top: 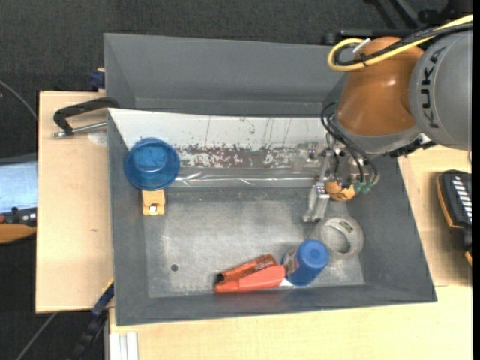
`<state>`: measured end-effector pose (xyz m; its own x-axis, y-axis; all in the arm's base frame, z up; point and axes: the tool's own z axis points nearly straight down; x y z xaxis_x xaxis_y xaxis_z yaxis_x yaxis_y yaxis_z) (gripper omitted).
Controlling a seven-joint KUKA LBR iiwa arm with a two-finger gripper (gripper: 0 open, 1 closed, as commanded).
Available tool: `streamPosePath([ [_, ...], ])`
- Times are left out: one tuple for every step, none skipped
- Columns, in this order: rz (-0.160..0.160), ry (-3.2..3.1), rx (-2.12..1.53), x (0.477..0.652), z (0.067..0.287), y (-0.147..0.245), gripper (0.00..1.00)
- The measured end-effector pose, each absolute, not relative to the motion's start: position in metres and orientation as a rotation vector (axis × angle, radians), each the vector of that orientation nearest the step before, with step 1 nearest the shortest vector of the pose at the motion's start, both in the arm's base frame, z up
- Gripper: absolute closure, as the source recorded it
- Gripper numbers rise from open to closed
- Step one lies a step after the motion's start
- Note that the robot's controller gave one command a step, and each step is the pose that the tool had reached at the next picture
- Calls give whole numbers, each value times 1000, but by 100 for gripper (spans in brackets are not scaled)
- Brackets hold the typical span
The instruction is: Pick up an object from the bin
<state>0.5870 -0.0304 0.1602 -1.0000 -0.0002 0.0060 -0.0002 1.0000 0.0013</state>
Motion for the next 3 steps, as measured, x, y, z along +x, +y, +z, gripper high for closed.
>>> streamPosePath([
  [-1,-3144,1,589,165,-30,0],
  [-2,-3137,198,567,110,-81,0],
  [-2,-3136,214,563,113,-96,0],
])
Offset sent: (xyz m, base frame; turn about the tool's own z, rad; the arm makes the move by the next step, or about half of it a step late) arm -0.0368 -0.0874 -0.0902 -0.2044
